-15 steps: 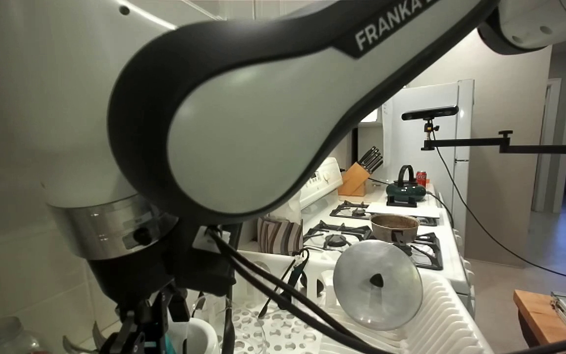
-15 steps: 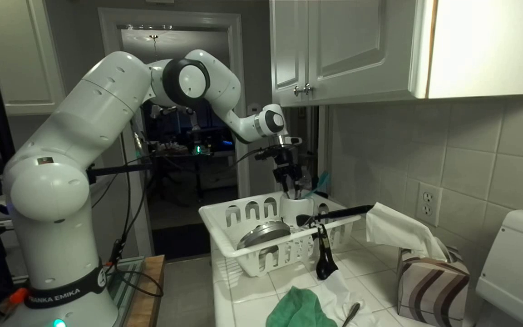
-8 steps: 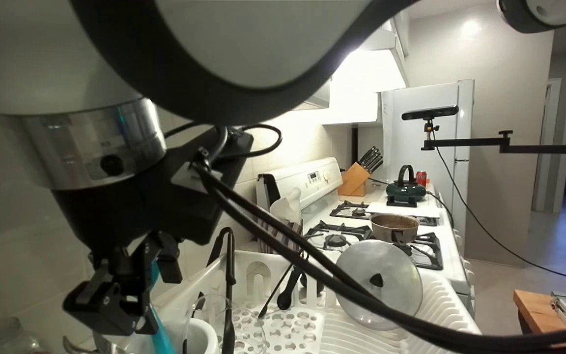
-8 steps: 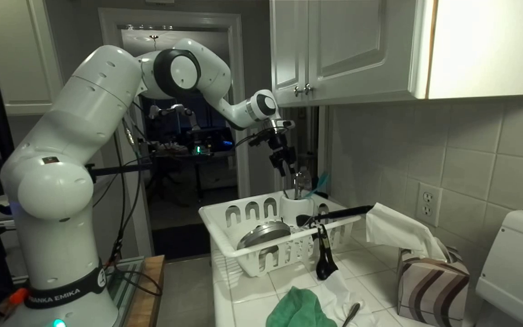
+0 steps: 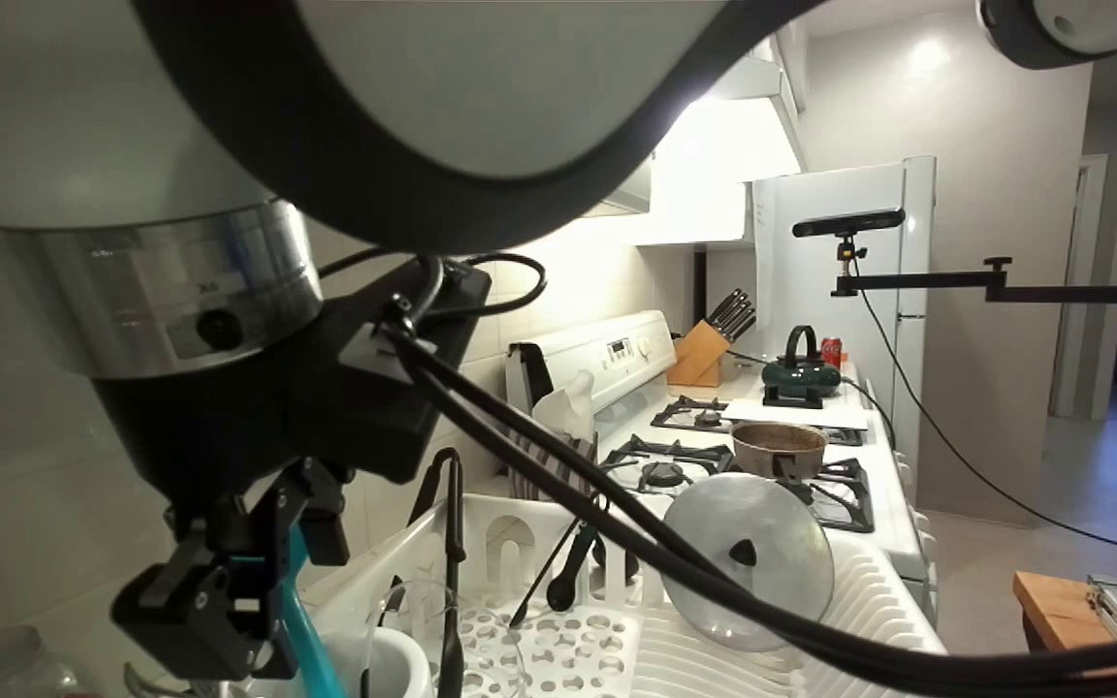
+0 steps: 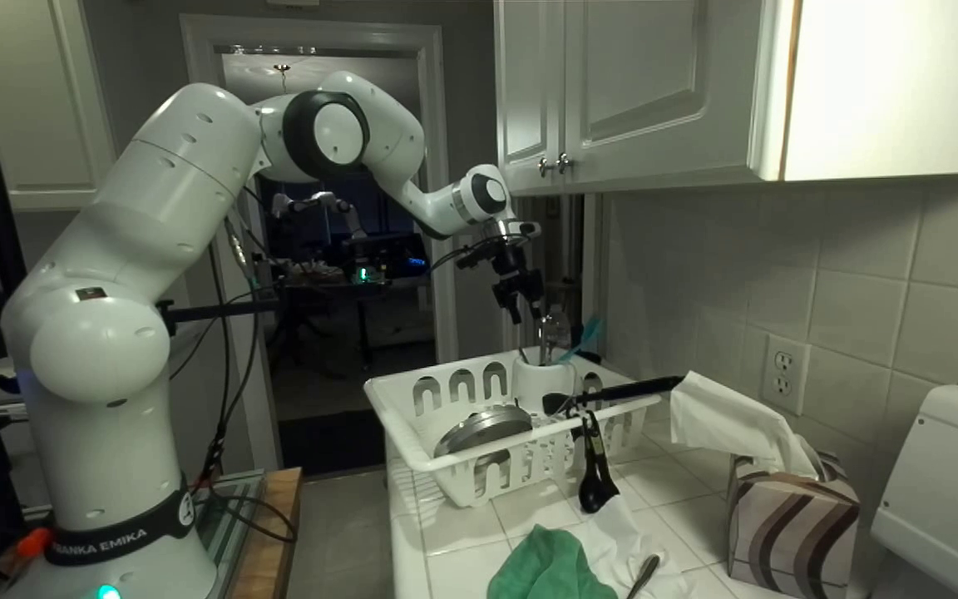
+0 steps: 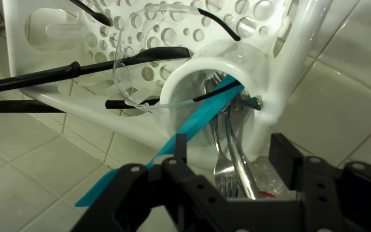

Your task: Remove one spoon from the cutlery holder on the dishrack.

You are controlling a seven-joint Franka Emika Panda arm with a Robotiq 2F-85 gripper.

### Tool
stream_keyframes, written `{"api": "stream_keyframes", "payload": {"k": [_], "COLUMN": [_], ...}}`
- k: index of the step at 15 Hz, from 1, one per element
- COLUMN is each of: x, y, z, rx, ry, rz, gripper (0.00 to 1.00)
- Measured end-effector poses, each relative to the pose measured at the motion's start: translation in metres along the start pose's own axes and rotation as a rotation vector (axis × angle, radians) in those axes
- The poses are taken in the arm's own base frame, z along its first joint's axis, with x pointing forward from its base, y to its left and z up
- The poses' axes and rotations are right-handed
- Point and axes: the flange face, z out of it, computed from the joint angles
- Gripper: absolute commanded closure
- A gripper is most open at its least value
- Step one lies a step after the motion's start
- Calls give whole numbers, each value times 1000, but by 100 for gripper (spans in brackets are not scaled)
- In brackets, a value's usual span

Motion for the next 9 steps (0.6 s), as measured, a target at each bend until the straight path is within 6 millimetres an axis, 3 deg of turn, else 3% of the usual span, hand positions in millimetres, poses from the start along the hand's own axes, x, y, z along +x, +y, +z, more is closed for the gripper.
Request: {"api": "stream_keyframes", "payload": {"k": [9], "x": [0], "y": [-13], "z": [37], "rx": [73], "ry": [-49], "rz": [-65], "gripper": [38]}}
